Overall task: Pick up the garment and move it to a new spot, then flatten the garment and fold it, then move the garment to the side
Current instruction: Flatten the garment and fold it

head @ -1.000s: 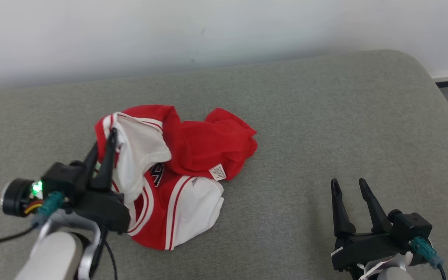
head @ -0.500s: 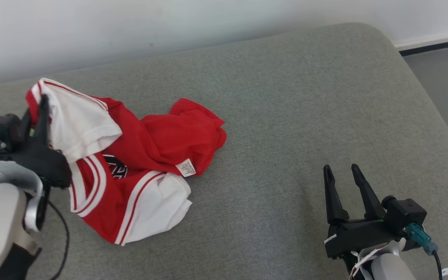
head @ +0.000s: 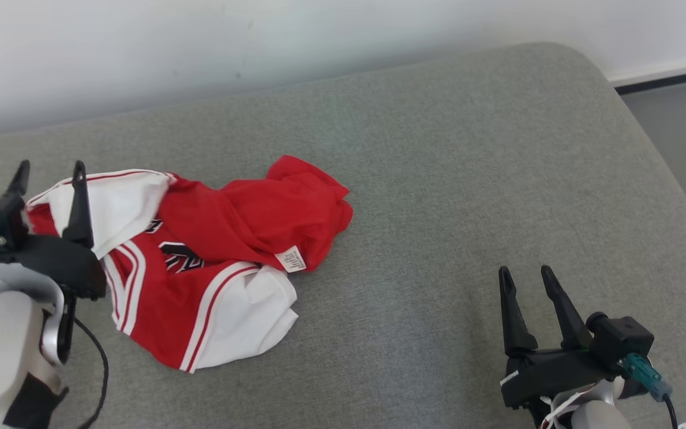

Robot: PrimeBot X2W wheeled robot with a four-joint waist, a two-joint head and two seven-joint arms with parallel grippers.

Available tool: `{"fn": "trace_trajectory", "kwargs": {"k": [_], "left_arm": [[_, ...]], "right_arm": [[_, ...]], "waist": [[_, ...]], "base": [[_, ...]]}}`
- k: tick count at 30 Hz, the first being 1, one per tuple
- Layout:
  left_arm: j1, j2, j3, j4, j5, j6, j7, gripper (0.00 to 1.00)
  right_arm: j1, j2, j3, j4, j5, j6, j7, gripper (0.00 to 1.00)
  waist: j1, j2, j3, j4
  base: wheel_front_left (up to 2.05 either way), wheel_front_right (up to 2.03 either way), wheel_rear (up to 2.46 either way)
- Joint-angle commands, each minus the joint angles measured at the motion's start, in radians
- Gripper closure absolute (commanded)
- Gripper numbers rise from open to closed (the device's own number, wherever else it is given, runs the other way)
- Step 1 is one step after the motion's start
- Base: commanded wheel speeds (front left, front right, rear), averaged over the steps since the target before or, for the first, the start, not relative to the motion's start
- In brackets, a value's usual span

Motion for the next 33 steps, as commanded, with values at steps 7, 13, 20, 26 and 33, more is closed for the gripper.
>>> {"fn": "trace_trajectory", "kwargs": {"k": [7,13,20,26,33], "left_arm": [[0.15,-0.034,-0.01,-0.126,-0.016,0.027,-0.012,0.0],[0.283,-0.098,-0.04,-0.221,-0.039,0.061,0.007,0.0],[0.37,-0.152,-0.085,-0.215,-0.037,0.081,0.016,0.0],[0.369,-0.149,-0.113,-0.15,-0.007,0.108,0.032,0.0],[0.357,-0.18,-0.123,-0.047,-0.034,0.096,0.054,0.0]], "right_arm": [[0.036,-0.001,-0.005,-0.001,-0.008,-0.002,-0.002,0.0],[0.036,-0.001,-0.002,0.0,-0.007,-0.002,-0.002,0.0],[0.037,-0.001,-0.014,-0.002,-0.017,-0.002,-0.002,0.0],[0.03,-0.002,-0.016,0.003,-0.026,-0.002,-0.002,0.0],[0.026,-0.001,-0.008,0.009,-0.027,-0.002,-0.002,0.0]], "waist": [[0.0,-0.0001,-0.06,0.075],[0.0,-0.0001,-0.052,0.082],[0.0,-0.0001,-0.038,0.083],[0.0,-0.0001,-0.036,0.087],[0.0,-0.0001,-0.044,0.081]], "base": [[0.0,0.0,0.0],[0.0,0.0,0.0],[0.0,0.0,0.0],[0.0,0.0,0.0],[0.0,0.0,0.0]]}}
